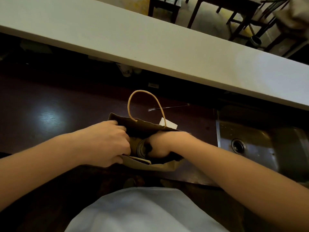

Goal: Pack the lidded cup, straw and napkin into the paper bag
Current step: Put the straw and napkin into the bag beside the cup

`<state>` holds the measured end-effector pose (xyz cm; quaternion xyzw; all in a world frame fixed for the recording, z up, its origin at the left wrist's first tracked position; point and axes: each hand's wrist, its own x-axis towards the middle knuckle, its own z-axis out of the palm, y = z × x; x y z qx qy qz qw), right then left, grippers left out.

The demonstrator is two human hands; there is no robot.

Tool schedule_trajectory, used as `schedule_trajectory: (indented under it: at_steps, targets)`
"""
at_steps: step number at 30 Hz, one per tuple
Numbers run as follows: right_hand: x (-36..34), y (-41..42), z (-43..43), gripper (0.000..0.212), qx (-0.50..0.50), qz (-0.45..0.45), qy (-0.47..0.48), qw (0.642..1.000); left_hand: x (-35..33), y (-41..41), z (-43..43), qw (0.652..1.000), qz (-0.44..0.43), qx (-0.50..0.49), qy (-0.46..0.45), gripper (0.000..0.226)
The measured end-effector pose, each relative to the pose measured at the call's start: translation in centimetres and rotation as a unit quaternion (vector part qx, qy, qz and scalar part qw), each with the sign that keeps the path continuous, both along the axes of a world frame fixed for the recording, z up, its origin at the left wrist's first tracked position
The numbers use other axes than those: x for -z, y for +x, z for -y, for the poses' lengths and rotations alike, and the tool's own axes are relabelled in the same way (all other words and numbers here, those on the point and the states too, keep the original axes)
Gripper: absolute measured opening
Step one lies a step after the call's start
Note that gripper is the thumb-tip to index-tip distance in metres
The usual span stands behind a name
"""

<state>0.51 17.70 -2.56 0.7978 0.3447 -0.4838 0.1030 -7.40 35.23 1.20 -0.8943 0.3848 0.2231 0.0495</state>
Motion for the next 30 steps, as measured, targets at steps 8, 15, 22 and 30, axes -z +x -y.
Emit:
schedule_trajectory:
  at_steps: [8, 15, 22, 30]
  targets:
    - [-12.1, 2.4, 4.4, 0.026, 0.139, 0.066, 0.192, 0.969, -6.5, 4.4, 1.0, 0.954, 0.033, -0.091, -0.282, 0.025]
    - [-10.4, 7.4, 8.7, 0.011, 0.214, 0.318, 0.264, 0.885, -8.2, 12.7, 3.2, 0.941, 0.185, -0.134, -0.249, 0.011]
    - [-1.6, 10.4, 10.6, 0.013, 0.269, 0.331, 0.224, 0.876, -0.6, 19.5, 7.4, 0.982, 0.111, -0.118, -0.093, 0.012]
    - [7.3, 12.1, 11.9, 0.020, 0.350, 0.266, 0.248, 0.863, 9.1, 24.2, 10.5, 0.991, 0.012, -0.135, 0.022, 0.022]
